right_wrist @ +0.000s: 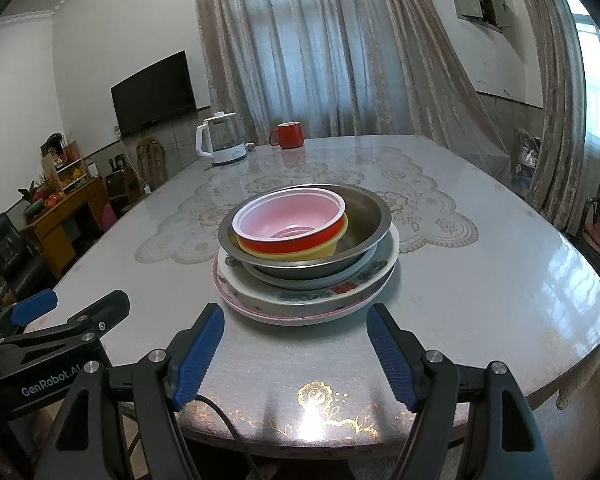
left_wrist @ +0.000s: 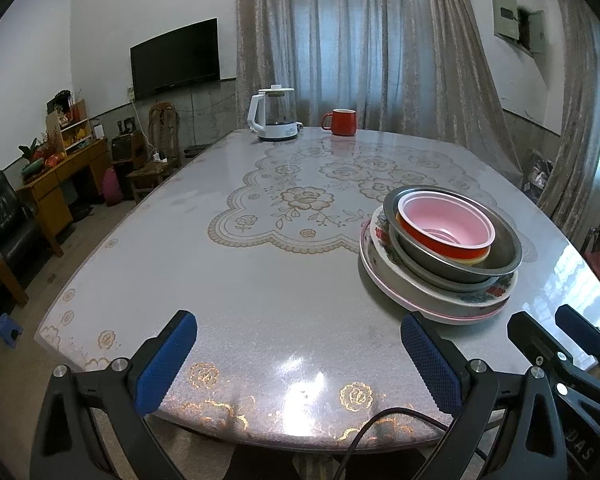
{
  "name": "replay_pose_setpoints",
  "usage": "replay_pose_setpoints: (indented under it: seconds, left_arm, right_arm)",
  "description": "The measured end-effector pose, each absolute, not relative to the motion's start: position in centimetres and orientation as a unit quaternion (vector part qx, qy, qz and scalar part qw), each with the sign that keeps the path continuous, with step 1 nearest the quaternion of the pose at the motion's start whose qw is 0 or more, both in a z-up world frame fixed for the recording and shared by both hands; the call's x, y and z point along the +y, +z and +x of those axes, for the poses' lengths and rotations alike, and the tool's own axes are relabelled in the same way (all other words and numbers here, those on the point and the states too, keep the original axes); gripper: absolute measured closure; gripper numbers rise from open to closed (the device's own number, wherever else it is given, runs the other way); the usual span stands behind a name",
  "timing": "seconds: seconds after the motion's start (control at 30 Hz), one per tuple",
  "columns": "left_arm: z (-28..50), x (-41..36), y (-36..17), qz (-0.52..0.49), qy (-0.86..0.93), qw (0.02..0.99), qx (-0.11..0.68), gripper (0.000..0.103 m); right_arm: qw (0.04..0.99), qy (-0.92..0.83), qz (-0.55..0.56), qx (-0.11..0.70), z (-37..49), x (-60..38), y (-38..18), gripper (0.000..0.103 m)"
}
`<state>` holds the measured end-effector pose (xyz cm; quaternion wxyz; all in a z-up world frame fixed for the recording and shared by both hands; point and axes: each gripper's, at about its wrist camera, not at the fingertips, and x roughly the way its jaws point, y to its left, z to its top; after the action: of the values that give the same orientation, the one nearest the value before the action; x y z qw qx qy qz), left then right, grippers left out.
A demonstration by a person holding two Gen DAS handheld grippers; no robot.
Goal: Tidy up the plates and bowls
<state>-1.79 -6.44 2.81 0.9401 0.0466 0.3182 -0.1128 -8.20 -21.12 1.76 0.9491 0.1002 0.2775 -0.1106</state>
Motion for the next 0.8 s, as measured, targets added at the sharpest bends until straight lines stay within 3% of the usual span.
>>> replay_pose_setpoints:
  seconds: [0.8]
  left_arm:
    - [-1.99,-6.70,2.89,0.060,-0.113,0.942,0.309,0.000]
  right_arm:
    - [0.947,-0.112,0.104,0.281,-8.15,-21.44,1.47,0.028]
